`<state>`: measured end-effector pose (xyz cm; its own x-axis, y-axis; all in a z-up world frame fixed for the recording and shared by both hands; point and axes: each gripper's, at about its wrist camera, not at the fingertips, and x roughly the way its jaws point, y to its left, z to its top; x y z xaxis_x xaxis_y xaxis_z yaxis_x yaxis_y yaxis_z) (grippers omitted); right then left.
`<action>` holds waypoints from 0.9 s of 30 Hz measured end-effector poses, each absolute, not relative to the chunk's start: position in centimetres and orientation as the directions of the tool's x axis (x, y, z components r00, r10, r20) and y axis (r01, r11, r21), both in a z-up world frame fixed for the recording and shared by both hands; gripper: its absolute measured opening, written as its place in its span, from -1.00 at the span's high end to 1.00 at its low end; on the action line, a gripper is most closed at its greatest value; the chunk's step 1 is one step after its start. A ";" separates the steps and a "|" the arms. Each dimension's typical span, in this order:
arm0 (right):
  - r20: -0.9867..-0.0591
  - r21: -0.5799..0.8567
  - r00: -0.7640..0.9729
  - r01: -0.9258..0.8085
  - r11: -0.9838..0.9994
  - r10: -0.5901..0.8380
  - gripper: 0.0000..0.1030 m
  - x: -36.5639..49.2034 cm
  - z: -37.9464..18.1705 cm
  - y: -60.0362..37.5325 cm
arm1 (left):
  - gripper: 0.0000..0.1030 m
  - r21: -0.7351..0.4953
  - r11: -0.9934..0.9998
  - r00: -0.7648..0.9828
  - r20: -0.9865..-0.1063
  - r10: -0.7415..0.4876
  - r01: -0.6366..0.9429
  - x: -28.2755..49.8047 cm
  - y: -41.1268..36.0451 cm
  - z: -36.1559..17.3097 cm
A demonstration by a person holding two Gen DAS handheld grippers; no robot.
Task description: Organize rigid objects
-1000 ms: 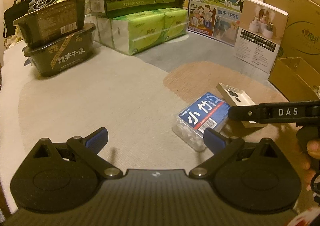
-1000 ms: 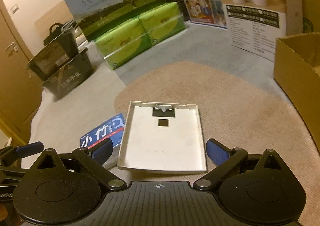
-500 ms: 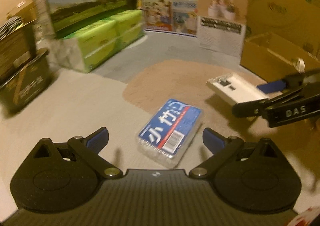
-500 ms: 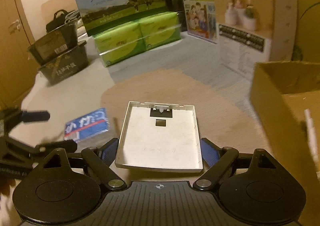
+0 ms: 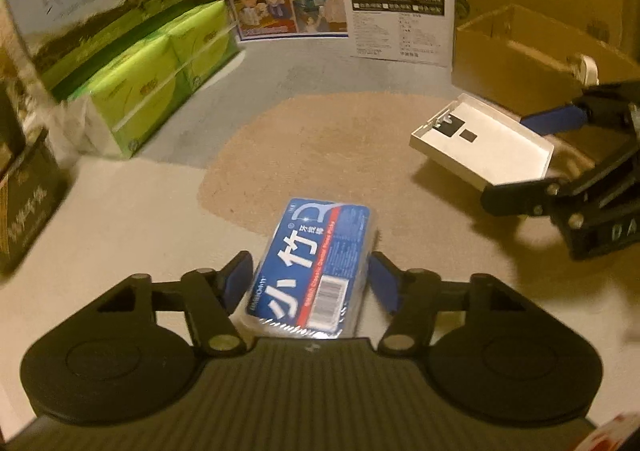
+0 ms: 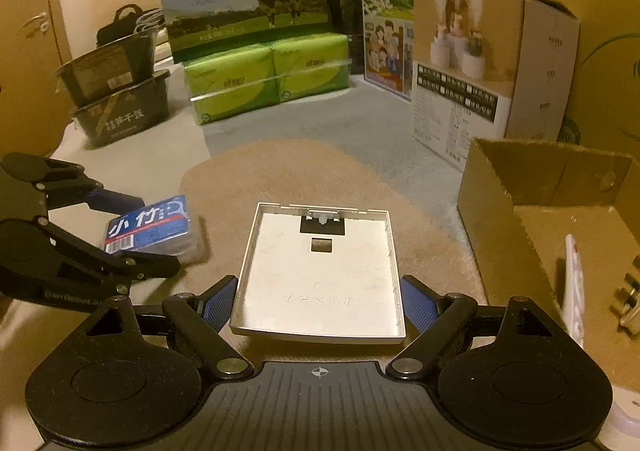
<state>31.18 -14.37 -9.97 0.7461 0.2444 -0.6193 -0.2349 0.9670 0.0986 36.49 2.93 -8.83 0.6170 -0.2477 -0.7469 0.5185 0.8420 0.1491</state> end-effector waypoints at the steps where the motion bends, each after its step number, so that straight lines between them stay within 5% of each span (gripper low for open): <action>1: -0.612 0.084 0.753 -0.240 0.967 0.240 -0.66 30.9 -9.9 -14.3 | -0.11 0.139 0.850 0.616 -0.749 -0.245 0.508 36.2 2.9 -8.7; 27: -0.547 0.062 0.814 -0.191 0.980 0.193 -0.66 18.4 -2.6 -19.5 | -0.09 -0.019 0.946 0.661 -0.711 -0.240 0.322 22.9 -2.8 -1.5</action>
<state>18.40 -19.53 -2.63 0.8142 0.1931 -0.5475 -0.1909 0.9797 0.0617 22.92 -2.79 -1.53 0.6608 -0.2395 -0.7114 0.3224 0.9464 -0.0191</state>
